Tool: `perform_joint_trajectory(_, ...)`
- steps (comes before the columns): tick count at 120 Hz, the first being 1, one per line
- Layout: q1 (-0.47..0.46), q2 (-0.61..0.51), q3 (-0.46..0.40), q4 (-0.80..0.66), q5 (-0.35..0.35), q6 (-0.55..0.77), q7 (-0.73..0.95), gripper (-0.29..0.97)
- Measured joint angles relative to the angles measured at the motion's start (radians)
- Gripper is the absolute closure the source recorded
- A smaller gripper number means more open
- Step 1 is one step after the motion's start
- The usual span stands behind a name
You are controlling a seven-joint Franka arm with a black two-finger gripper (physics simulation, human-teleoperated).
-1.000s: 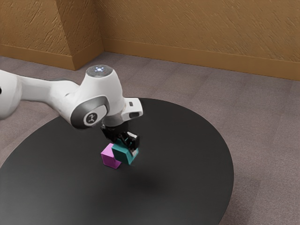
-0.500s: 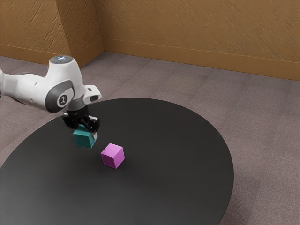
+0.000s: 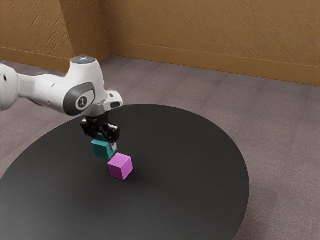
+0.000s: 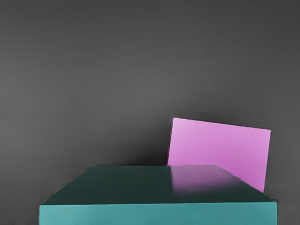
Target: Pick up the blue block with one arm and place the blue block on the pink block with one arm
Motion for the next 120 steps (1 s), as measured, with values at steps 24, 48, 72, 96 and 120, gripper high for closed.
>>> perform_joint_trajectory(24,-0.018,0.010,-0.005,0.003,-0.002,-0.003,0.019,0.34)
perform_joint_trajectory(48,-0.023,0.038,-0.021,0.018,-0.004,0.006,0.033,0.34)
perform_joint_trajectory(72,-0.023,0.071,-0.026,0.053,-0.019,0.022,0.042,0.34)
perform_joint_trajectory(96,-0.022,0.076,-0.026,0.055,-0.023,0.028,0.049,0.34)
perform_joint_trajectory(120,-0.021,0.076,-0.025,0.055,-0.030,0.030,0.066,0.26)
